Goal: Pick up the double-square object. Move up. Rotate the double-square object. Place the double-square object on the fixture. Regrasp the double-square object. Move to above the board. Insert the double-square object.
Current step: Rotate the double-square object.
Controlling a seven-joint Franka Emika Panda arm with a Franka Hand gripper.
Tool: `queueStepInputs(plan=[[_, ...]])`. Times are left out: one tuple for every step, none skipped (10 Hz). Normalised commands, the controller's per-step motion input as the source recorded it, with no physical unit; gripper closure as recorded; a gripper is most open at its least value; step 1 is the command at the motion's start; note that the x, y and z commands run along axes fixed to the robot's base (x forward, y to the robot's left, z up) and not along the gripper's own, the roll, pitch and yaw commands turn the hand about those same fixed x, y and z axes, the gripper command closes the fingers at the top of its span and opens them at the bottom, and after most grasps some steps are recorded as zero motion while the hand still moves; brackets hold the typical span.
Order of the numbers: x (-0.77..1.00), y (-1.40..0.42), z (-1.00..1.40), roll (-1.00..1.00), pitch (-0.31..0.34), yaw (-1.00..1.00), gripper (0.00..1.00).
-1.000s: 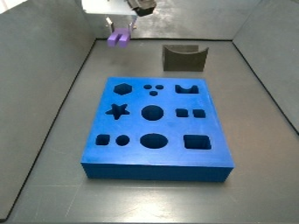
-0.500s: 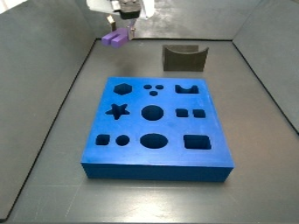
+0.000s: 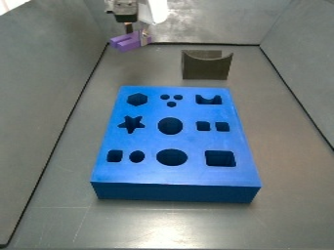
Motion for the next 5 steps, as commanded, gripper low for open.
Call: queueStepInputs(plan=[[0.03, 0.02, -0.06, 0.00, -0.005, -1.00, 1.00], [0.03, 0.02, -0.06, 0.00, -0.005, -1.00, 1.00], [0.03, 0.02, -0.06, 0.00, -0.005, -1.00, 1.00], [0.03, 0.02, -0.06, 0.00, -0.005, -1.00, 1.00], [0.03, 0.02, -0.06, 0.00, -0.005, -1.00, 1.00]])
